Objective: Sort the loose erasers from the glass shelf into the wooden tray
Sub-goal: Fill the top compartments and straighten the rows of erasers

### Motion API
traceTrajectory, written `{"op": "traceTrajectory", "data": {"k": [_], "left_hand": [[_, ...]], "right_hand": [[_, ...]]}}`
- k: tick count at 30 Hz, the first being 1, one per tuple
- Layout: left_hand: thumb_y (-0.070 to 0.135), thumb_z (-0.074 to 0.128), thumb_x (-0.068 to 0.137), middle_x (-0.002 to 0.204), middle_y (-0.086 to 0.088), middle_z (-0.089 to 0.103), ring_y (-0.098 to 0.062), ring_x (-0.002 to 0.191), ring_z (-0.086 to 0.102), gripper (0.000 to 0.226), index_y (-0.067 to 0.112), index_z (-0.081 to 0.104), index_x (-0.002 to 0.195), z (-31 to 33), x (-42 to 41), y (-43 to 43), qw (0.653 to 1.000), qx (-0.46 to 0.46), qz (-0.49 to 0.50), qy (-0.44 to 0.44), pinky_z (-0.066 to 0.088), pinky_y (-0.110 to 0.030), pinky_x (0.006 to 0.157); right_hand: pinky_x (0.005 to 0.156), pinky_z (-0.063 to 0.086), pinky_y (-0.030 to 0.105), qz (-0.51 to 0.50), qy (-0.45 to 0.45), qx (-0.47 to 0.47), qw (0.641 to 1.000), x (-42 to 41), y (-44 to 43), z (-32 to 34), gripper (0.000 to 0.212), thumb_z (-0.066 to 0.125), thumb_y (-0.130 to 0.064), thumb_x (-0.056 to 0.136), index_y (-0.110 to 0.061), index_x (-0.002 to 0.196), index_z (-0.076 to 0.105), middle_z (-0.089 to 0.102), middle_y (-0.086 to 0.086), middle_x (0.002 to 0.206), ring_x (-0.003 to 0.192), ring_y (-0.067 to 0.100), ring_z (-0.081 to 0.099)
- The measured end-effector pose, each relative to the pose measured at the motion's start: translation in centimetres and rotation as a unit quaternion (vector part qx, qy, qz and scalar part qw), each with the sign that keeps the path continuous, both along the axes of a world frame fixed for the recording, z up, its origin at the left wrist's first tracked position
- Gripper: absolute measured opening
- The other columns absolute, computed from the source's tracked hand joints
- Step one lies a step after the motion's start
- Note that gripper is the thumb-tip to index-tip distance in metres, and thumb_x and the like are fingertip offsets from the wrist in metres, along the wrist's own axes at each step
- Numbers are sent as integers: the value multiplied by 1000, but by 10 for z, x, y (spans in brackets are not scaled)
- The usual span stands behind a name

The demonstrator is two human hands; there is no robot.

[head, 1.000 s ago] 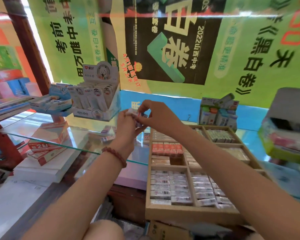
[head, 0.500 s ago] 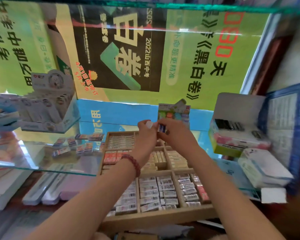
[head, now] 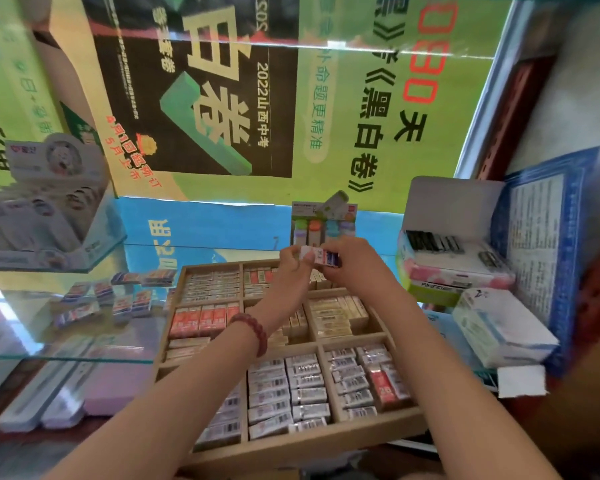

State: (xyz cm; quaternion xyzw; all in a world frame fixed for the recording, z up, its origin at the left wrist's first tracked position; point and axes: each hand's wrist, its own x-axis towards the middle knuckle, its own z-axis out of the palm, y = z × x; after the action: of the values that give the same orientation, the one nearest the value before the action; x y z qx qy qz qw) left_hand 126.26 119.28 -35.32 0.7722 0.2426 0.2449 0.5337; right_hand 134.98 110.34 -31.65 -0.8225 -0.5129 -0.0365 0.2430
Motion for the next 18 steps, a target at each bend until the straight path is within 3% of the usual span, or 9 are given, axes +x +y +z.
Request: {"op": "traceTrajectory", "data": {"k": [2,4,6,8,11,14,18], "left_hand": [[32,30,102,125,-1,48,-11,96,51,38,13,31,134,-7,-5,1,992,120,-15,44,42,-28,83],[24,33,100,125,-4,52,-19,110,48,26,17,46,121,-15,-7,7,958,267,-2,108,37,-36,96],[21,33,99,132,-3,45,-22,129,34,26,20,56,111,-17,-9,11,924,347,0,159,21,-40,109],[22,33,98,144,-4,35,-22,141,16,30,22,59,112,-17,-12,13,903,380,-12,202,5,-42,115],[28,30,98,154,-8,22,-21,145,3,36,24,57,121,-17,-15,11,876,412,-14,250,-5,-46,116],[29,28,98,155,-9,21,-21,145,3,38,25,53,126,-17,-15,8,873,409,-14,267,-6,-45,115],[24,34,96,144,-9,38,-22,140,16,34,24,61,116,-16,-16,9,895,379,-10,235,4,-41,114]], "right_hand": [[51,25,20,-1,12,-26,1000,7,-5,-2,17,61,-16,89,-18,74,53,42,-9,63,63,14,44],[52,26,19,-5,21,-46,999,10,-10,-3,15,58,-11,90,-18,78,51,48,-2,71,72,18,47],[54,30,19,-5,35,-54,998,10,-13,-2,13,54,-7,91,-19,86,54,53,2,84,80,19,49],[63,33,23,-10,45,-69,997,9,-12,-4,20,50,-2,92,-15,99,62,59,6,96,89,22,54],[73,36,24,-25,49,-109,993,9,-4,-11,28,47,3,91,-10,111,62,62,8,110,100,24,58],[77,39,26,-30,44,-154,987,12,6,-19,27,49,2,91,-11,112,59,63,11,115,101,26,59],[84,46,32,-34,23,-190,981,12,11,-18,34,44,7,89,-9,118,55,58,14,119,103,27,58]]}}
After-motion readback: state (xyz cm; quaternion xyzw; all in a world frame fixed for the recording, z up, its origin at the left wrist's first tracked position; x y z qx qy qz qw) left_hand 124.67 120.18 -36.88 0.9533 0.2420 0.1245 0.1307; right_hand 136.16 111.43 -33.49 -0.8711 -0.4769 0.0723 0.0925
